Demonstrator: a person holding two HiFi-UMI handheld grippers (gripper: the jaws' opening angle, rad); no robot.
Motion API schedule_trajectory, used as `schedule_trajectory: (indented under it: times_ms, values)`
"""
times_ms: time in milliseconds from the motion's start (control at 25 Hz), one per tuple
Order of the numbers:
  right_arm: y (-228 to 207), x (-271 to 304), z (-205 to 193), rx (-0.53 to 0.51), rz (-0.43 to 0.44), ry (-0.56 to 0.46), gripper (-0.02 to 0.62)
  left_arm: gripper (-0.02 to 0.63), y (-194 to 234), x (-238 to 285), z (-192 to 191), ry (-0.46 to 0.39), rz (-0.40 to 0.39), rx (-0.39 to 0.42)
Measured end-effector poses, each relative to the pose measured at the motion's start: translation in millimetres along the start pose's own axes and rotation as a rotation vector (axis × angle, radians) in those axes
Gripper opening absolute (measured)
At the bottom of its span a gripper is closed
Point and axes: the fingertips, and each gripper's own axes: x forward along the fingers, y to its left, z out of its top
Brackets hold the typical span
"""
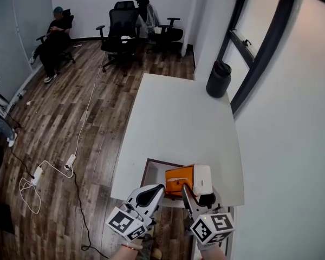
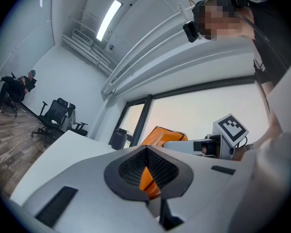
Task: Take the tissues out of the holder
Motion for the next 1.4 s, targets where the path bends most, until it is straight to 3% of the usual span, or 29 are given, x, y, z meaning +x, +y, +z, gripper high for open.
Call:
schedule_trajectory:
  times_ms: [920, 1400]
  values:
    - [16.7, -23.6, 53.7, -0.003, 0.039, -0.110, 0.272, 0.005, -26.1, 8.7, 38.9, -0.022, -0.040, 0.054]
    - [17.4, -29.8, 55.0, -0.029, 0.043, -0.114, 0.272, 0.005, -29.0, 11.6, 50.6, -0.034, -0.049, 0.060]
